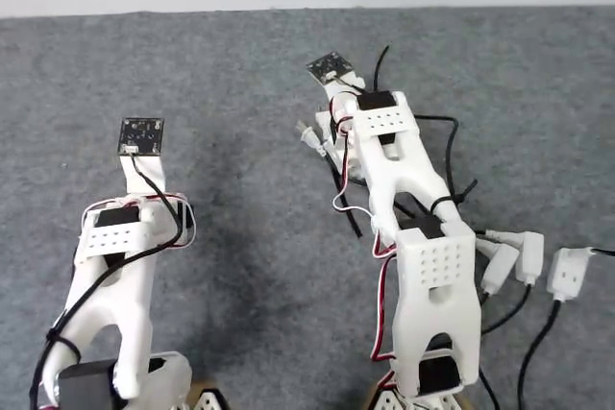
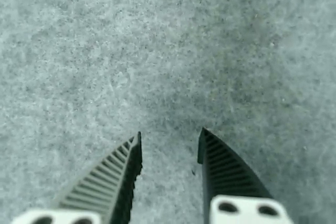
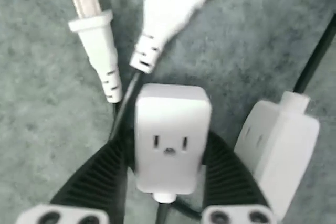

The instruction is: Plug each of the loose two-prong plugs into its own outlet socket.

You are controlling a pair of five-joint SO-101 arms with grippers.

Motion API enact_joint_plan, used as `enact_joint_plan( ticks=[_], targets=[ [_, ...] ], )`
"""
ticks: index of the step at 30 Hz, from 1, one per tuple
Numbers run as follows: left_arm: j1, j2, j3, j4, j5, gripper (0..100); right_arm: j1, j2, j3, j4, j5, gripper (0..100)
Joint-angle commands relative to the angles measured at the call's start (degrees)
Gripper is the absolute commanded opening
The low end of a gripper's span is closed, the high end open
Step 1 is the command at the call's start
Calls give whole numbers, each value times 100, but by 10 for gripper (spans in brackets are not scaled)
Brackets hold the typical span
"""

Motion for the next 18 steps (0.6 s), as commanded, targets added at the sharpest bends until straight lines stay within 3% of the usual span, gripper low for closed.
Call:
enact_joint_plan(
  ticks=[1, 4, 8, 11, 18],
  targets=[
    [-44, -18, -22, -123, -70, 170, 31, -664, -185, 382, -220, 15],
    [-44, -18, -22, -132, -70, 170, 127, -1138, -167, 708, -325, 9],
    [-44, -18, -22, -229, -70, 169, 330, -1815, -158, 1253, -1240, 9],
    [-44, -18, -22, -229, -70, 169, 303, -2246, -149, 1745, -1521, 9],
    [-26, -18, -22, -229, -79, 169, -576, -3152, 1081, 1956, -1916, 9]
  ],
)
